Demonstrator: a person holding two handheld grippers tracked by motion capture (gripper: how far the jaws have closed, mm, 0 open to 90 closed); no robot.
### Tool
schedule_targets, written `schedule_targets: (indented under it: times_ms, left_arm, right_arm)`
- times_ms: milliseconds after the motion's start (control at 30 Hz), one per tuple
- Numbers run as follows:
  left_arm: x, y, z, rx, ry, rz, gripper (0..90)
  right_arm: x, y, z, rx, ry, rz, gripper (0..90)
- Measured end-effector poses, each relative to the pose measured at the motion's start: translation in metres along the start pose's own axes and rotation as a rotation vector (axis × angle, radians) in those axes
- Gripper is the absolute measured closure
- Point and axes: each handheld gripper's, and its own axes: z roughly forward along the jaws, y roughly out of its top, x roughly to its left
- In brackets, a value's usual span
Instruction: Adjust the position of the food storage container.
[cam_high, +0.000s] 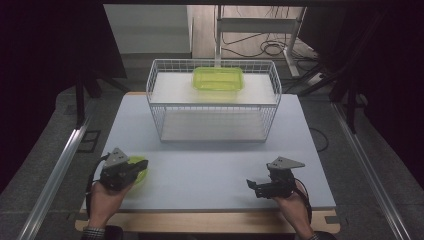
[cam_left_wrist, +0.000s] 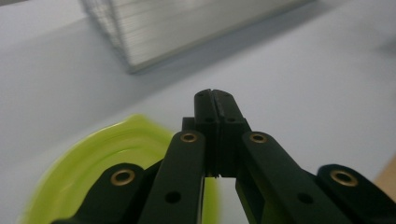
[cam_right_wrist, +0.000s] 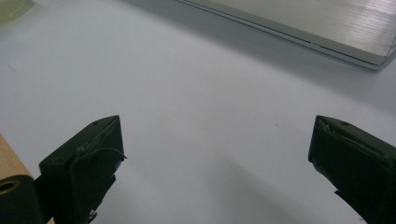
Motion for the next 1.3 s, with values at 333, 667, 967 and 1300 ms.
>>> schedule_targets:
  times_ms: [333, 667, 967, 1300]
  left_arm:
    - [0.053, -0.025, -0.024, -0.029, 0.197, -0.135, 90.0]
    - [0.069, -0.048, -0.014, 0.033, 0.245, -0.192, 90.0]
    - [0.056, -0.049, -0.006, 0.053, 0.222, -0.185, 90.0]
    - [0.020, -0.038, 0.010, 0.070, 0.154, -0.135, 90.0]
  right_arm:
    - [0.000, -0.002, 0.003, 0.020, 0.024, 0.010, 3.8]
    - [0.002, -0.003, 0.008, 0.055, 0.045, 0.000, 4.0]
    - [0.006, -0.005, 0.012, 0.091, 0.064, -0.022, 4.0]
    - [0.006, -0.006, 0.014, 0.109, 0.072, -0.025, 4.0]
